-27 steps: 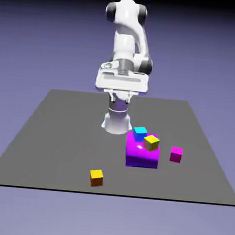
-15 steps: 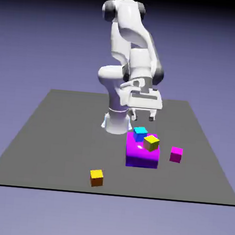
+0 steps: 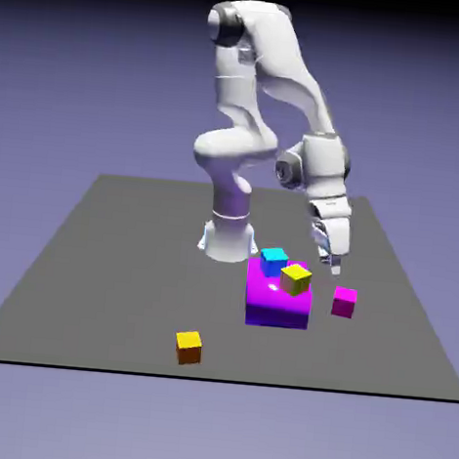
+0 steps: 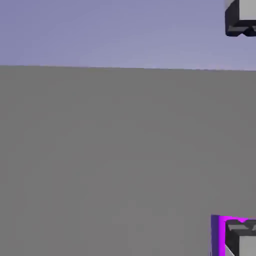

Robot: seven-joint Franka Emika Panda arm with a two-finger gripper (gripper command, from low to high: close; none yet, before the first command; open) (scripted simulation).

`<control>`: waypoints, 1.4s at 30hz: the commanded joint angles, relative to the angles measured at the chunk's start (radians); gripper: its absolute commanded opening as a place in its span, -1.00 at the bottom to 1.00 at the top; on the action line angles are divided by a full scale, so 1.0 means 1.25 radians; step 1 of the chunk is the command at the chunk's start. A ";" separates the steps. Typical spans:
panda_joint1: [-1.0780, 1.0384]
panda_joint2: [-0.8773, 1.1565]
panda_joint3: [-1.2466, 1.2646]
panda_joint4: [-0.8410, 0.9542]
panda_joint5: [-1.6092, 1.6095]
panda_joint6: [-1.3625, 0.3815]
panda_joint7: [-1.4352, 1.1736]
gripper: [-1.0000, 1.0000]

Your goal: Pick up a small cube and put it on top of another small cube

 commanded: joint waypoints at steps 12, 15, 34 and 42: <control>0.225 0.147 -0.032 0.025 -0.002 -0.050 -0.418 0.00; 0.281 0.184 -0.040 0.031 -0.002 -0.063 -0.522 0.00; 0.297 0.194 -0.043 0.033 -0.002 -0.066 -0.550 -1.00; 0.205 0.217 -0.139 0.123 0.086 -0.076 -0.272 -1.00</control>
